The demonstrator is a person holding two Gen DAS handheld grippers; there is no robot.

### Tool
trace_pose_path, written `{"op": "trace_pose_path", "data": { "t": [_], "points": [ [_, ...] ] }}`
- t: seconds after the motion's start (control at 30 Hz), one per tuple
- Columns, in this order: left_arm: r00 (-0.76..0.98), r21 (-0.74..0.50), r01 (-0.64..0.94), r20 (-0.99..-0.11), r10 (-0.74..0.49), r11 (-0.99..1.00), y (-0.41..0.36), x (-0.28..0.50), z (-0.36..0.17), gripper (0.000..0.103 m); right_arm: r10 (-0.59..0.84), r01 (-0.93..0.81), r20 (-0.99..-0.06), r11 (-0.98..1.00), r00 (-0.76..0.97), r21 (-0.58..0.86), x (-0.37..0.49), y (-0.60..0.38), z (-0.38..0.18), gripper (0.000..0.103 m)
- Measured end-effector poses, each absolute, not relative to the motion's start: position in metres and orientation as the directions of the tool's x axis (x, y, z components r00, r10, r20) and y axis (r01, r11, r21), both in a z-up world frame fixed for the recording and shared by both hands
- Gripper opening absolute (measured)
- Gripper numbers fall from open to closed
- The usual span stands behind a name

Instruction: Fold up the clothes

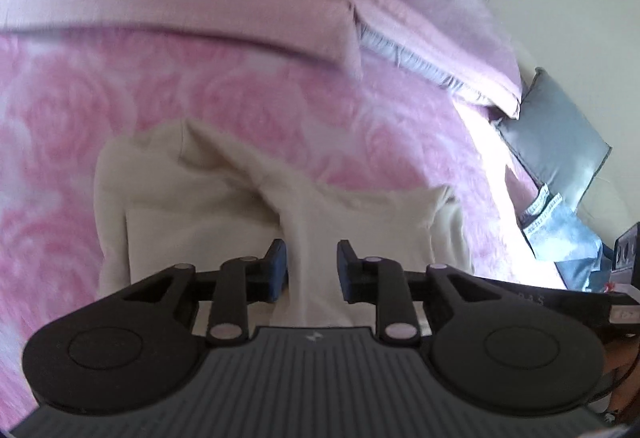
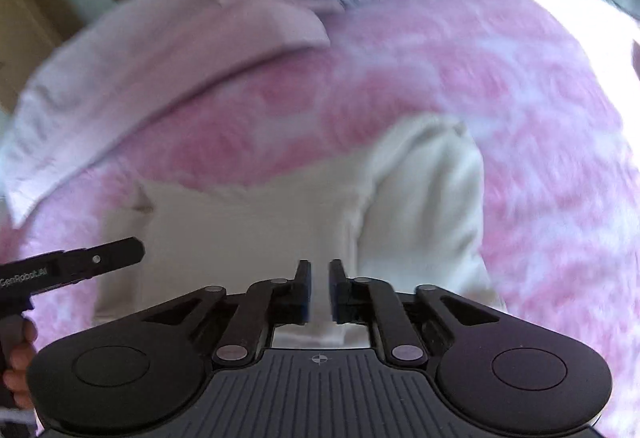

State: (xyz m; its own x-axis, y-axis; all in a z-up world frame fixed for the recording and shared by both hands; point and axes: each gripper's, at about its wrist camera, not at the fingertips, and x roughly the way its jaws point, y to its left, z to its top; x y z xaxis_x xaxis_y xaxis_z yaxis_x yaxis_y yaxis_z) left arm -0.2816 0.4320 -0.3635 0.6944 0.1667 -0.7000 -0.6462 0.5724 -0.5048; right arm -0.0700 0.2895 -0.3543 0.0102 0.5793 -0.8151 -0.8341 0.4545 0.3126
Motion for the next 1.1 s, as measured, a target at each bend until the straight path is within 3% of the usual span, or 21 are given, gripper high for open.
{"op": "trace_pose_path", "data": {
  "t": [0.07,0.17,0.2,0.23,0.27,0.37,0.47,0.57,0.63,0.73,0.87,1.1],
  "points": [
    [0.701,-0.531,-0.651,-0.694,0.163,0.542,0.428,-0.287,-0.369,0.033,0.588,-0.788,-0.809,0.501,0.007,0.357,-0.065,0.278,-0.358,0.034],
    [0.712,-0.564,-0.653,-0.686,0.154,0.506,0.423,-0.295,-0.380,0.030,0.633,-0.709,-0.772,0.517,-0.061,0.480,-0.055,0.266,-0.369,0.036],
    [0.711,-0.563,-0.651,-0.687,0.150,0.509,0.422,-0.293,-0.384,0.023,0.645,-0.690,-0.761,0.517,-0.075,0.506,-0.052,0.265,-0.372,0.036],
    [0.710,-0.556,-0.646,-0.690,0.143,0.524,0.420,-0.291,-0.386,0.003,0.648,-0.690,-0.758,0.516,-0.073,0.508,-0.052,0.267,-0.376,0.030],
    [0.708,-0.548,-0.639,-0.693,0.135,0.539,0.419,-0.288,-0.388,0.002,0.648,-0.697,-0.759,0.517,-0.061,0.498,-0.052,0.267,-0.376,0.004],
    [0.718,-0.520,-0.607,-0.683,0.134,0.601,0.404,-0.284,-0.388,0.002,0.646,-0.752,-0.762,0.526,0.049,0.397,-0.057,0.266,-0.360,0.004],
    [0.652,-0.406,-0.636,-0.737,0.175,0.657,0.388,-0.282,-0.391,0.009,0.591,-0.780,-0.804,0.533,0.067,0.327,-0.060,0.271,-0.363,0.006],
    [0.639,-0.334,-0.664,-0.718,0.276,0.669,0.385,-0.291,-0.365,0.010,0.575,-0.826,-0.812,0.502,0.096,0.257,-0.070,0.271,-0.351,0.025],
    [0.657,-0.292,-0.664,-0.667,0.351,0.688,0.385,-0.294,-0.346,0.011,0.632,-0.864,-0.758,0.462,0.163,0.200,-0.081,0.262,-0.330,0.028],
    [0.698,-0.275,-0.595,-0.643,0.316,0.755,0.389,-0.279,-0.340,0.011,0.689,-0.887,-0.714,0.399,0.123,0.233,-0.087,0.260,-0.326,0.028],
    [0.583,-0.175,-0.573,-0.774,0.248,0.801,0.387,-0.258,-0.387,0.013,0.599,-0.908,-0.800,0.352,0.033,0.226,-0.089,0.264,-0.365,0.028],
    [0.600,-0.223,-0.649,-0.738,0.309,0.727,0.335,-0.330,-0.366,0.012,0.594,-0.951,-0.800,0.291,0.091,0.108,-0.112,0.191,-0.351,0.028]
  ]
}}
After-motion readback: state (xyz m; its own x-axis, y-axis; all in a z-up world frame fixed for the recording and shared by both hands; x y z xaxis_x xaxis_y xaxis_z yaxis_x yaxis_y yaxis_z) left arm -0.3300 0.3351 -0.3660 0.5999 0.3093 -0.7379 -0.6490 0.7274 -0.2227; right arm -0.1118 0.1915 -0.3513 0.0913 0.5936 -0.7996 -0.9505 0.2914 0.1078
